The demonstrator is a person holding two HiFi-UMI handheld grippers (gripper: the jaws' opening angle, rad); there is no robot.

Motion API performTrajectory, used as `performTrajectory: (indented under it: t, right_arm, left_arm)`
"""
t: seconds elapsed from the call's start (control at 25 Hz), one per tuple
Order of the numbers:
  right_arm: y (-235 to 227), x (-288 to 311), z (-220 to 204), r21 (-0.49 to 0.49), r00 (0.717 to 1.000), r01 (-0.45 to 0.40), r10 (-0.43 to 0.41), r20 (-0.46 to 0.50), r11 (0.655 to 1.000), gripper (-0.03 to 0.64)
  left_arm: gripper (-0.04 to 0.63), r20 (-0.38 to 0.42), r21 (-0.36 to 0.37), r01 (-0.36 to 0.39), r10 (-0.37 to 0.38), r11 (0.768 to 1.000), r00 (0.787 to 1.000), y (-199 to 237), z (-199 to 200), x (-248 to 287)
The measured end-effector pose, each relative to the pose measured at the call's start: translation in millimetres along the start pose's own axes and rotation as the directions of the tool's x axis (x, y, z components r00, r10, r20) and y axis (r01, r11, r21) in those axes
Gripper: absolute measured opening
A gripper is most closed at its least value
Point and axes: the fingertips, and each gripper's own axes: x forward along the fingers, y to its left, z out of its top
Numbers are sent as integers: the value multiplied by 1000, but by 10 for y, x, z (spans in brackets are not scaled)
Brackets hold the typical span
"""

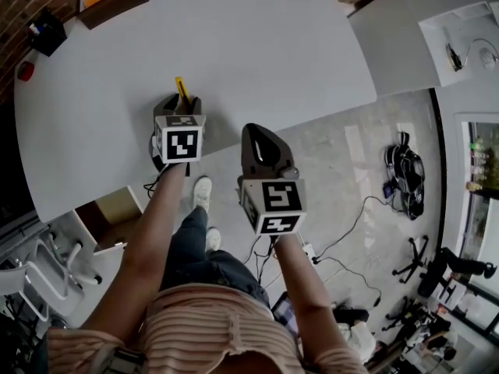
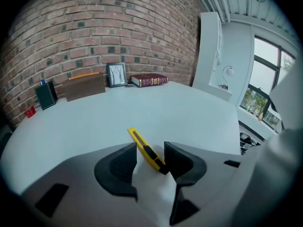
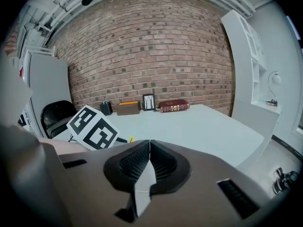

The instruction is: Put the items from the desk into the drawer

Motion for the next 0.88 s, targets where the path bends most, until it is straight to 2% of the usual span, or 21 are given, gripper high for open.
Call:
performTrajectory:
  t: [0.2, 0.44, 0.88]
  right_arm:
    - [14, 294, -64, -14, 998, -32, 31, -60, 999, 17]
    - [76, 516, -112, -24, 992, -62, 59, -108, 998, 17]
    - [110, 715, -97, -33, 988, -80, 75, -132, 996, 17]
  left_arm:
    - [180, -22, -8, -18, 18, 1000, 1000, 10, 28, 48]
    - [178, -54, -59, -19, 16, 998, 998, 18, 21, 52]
    - [106, -69, -108, -53, 46, 993, 997, 123, 54, 21]
